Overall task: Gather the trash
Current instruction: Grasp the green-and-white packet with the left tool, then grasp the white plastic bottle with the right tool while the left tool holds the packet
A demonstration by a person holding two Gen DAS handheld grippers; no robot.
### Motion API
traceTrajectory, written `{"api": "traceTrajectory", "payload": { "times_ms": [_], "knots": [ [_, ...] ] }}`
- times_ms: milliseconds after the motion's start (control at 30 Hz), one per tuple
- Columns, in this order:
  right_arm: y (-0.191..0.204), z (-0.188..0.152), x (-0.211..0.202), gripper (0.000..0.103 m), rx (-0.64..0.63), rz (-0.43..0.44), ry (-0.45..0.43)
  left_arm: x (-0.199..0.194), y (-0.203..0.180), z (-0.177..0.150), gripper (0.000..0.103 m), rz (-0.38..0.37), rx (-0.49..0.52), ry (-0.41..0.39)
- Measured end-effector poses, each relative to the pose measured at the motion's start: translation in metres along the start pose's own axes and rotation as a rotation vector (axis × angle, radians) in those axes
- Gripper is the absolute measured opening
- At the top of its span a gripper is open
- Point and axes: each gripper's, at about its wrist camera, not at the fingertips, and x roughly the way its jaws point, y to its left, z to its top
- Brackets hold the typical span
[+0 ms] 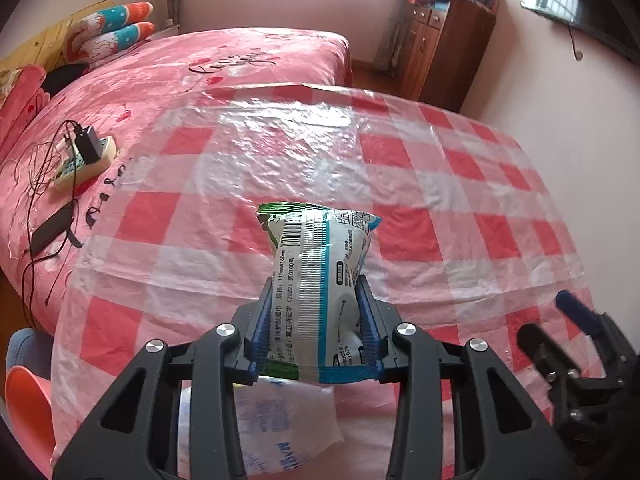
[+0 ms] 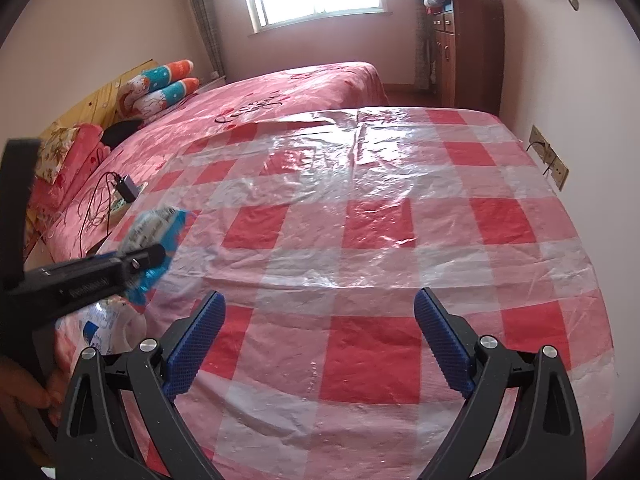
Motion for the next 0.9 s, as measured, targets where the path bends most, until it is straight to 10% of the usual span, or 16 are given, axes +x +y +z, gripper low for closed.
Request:
{"api": "traceTrajectory", "payload": {
  "times_ms": [900],
  "knots": [
    [0.101,-0.017,0.019,0.094,-0.265,0.166,0.096,-0.058,0.103,-0.041,0.04,-0.004,-0.169,-0.059]
  ]
}}
